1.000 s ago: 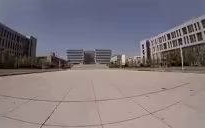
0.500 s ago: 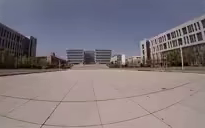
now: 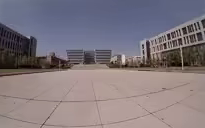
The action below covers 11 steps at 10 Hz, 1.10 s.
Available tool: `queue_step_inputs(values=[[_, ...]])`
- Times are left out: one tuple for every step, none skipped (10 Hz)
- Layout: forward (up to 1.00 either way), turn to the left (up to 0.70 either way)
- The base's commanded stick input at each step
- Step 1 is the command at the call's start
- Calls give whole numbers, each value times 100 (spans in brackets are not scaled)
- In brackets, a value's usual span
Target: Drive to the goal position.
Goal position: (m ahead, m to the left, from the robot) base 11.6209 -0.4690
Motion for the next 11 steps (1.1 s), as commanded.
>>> queue_step_inputs(values=[[4,0],[4,0],[4,0],[4,0],[4,0],[4,0],[4,0],[4,0],[4,0],[4,0],[4,0]])
